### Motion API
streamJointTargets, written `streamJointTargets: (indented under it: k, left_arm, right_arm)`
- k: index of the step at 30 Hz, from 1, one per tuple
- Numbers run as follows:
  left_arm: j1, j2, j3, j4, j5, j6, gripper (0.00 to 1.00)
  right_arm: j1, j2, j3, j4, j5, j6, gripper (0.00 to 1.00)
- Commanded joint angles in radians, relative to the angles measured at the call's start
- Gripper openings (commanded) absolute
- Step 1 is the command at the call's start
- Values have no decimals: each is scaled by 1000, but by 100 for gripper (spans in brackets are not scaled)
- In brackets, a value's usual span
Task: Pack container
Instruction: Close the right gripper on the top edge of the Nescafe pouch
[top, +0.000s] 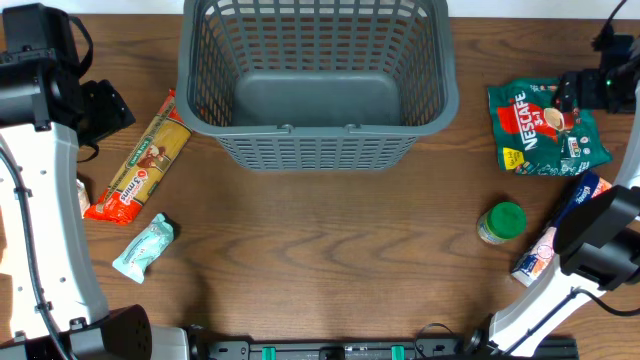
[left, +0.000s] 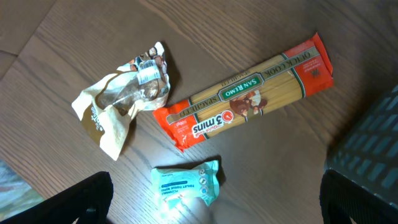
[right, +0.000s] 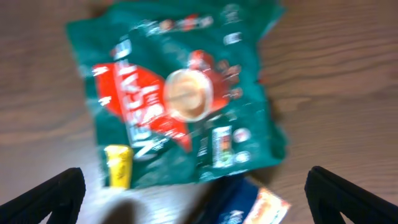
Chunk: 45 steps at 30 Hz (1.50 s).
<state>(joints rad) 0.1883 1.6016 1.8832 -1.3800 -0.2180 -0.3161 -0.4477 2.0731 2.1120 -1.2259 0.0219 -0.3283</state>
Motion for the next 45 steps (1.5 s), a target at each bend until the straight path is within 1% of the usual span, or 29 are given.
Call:
streamJointTargets:
  k: [1, 5, 15, 23, 35, 37, 40, 45]
  left_arm:
    - [2, -15, -1, -2, -23, 9, 91]
    - [2, -15, -1, -2, -23, 8, 92]
    - [2, -15, -1, -2, -22, 8, 92]
    - [2, -15, -1, -2, -5, 9, 91]
    - [2, -15, -1, -3, 0, 9, 91]
    - [2, -15, -1, -3, 0, 9, 92]
    - [2, -15, -1, -3, 0, 9, 91]
    - [2, -15, -1, -9, 0, 9, 92]
  right_arm:
    - [-44, 32, 2, 43, 56, 42, 99]
    - [-67, 92, 1, 74, 56, 46, 99]
    - [-67, 293, 1, 155, 52, 44, 99]
    - [-67, 364, 1, 244, 8, 48, 99]
    - [-58, 529, 1, 239, -256, 64, 99]
    - [-58, 537, 0, 238, -331, 51, 99]
    - [-60, 539, 0, 227, -488, -5, 99]
    - [-61, 539, 0, 193, -579, -50, 99]
